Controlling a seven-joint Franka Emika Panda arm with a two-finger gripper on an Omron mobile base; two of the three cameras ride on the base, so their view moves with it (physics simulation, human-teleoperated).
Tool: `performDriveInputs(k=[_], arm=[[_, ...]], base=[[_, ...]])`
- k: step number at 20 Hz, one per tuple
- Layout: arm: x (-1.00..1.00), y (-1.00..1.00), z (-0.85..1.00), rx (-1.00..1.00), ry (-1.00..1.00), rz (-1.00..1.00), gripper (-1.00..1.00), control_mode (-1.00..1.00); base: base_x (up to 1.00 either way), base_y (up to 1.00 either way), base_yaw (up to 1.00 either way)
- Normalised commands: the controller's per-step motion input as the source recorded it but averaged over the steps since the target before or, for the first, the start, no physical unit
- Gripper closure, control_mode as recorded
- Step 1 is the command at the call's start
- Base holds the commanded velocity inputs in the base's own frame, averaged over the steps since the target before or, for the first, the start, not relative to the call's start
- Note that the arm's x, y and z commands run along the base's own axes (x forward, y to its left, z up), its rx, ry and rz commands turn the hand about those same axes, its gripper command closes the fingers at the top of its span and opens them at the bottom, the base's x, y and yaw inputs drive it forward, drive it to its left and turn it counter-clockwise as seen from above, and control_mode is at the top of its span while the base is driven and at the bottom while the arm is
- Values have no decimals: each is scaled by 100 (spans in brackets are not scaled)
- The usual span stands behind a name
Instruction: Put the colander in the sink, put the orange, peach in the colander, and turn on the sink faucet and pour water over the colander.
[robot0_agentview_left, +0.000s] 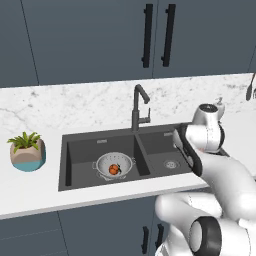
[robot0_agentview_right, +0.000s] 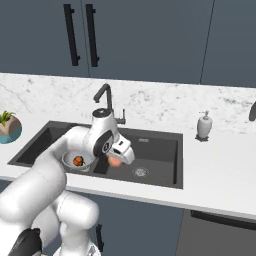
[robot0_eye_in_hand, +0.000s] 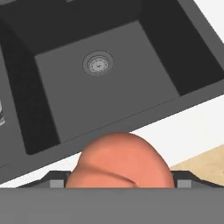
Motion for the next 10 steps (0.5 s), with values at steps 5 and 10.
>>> performDriveInputs(k=[5, 10], arm=[[-5, 100, 2, -5, 0, 4, 100, -100], [0, 96, 1, 0, 0, 0, 100, -100]], base=[[0, 0, 0], [0, 0, 0]])
